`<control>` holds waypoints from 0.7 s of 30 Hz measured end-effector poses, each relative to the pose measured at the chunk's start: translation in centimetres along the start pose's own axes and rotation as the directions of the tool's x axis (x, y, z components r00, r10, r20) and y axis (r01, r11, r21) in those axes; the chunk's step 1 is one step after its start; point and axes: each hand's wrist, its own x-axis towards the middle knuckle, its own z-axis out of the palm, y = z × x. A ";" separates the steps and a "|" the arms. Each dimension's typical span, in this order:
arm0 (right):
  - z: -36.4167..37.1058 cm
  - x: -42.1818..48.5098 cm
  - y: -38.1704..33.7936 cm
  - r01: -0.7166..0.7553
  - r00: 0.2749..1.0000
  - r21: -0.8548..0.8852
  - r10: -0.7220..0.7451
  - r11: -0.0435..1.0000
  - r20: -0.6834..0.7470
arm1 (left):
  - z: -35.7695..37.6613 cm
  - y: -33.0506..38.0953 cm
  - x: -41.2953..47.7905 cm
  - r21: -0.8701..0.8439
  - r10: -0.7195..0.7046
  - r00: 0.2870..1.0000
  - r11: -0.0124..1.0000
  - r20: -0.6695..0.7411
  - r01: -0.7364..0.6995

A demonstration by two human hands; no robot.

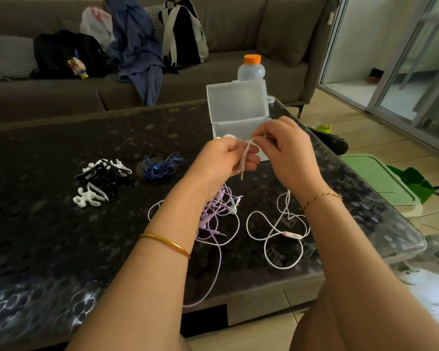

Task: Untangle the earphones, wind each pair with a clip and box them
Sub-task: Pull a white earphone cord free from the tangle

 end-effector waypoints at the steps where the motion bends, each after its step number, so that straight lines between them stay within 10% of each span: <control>1: 0.0 0.0 0.1 -0.011 1.000 0.013 0.012 1.000 -0.010 | 0.0 0.1 -0.1 -0.034 -0.030 0.999 0.999 0.027 0.031; 8: -0.3 -0.2 0.2 -0.208 0.978 0.177 0.200 0.962 0.061 | -1.0 0.8 -0.3 -0.359 -0.116 0.955 0.909 0.274 0.213; 13: -0.9 -0.6 0.6 -0.384 0.819 0.088 0.295 0.919 0.492 | -0.9 1.2 0.1 -0.589 -0.126 0.989 0.795 0.071 0.144; 21: -2.3 -1.1 -1.5 -0.333 0.700 0.152 0.136 0.931 0.701 | 0.5 -0.4 0.7 -0.331 -0.022 0.941 0.939 -0.338 -0.097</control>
